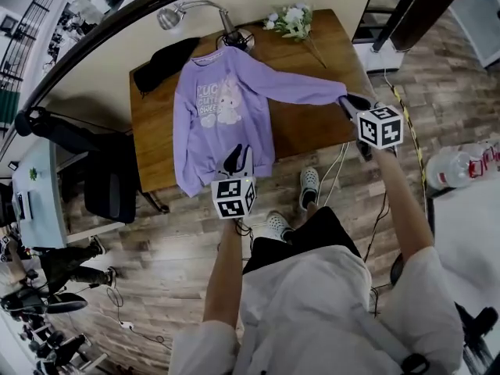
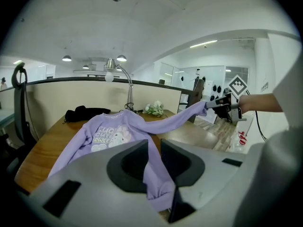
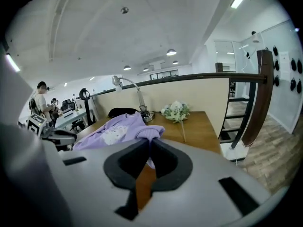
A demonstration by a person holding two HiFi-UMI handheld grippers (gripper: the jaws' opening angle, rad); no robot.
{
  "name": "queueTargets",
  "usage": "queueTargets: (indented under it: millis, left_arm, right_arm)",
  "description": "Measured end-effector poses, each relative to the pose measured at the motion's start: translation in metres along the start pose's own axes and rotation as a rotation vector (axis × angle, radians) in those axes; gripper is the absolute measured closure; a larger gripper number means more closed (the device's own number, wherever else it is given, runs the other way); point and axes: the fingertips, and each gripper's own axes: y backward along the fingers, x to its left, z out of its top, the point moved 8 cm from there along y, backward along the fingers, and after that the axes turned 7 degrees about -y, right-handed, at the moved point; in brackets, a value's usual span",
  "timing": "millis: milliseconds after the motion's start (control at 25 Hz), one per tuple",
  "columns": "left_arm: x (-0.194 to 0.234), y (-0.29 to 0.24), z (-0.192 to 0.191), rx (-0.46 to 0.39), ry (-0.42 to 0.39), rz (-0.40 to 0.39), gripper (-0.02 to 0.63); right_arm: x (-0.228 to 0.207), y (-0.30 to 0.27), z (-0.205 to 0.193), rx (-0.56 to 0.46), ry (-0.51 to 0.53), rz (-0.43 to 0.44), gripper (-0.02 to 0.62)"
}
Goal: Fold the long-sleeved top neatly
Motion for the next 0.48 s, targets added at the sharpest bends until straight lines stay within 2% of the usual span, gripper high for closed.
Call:
queueTargets:
  millis: [280, 480]
  left_arm:
    - [-0.008, -0.048, 0.017, 0.039, 0.038, -0.001, 0.512]
    - [-0.015, -0.09, 0.031, 0.06, 0.078, 0.002, 0.512]
  right_arm:
    - [-0.056, -0.023, 0.058, 0.068, 0.246, -0.027, 0.574]
    - [-0.104, -0.039, 0.086, 0.081, 0.279, -0.028, 0.572]
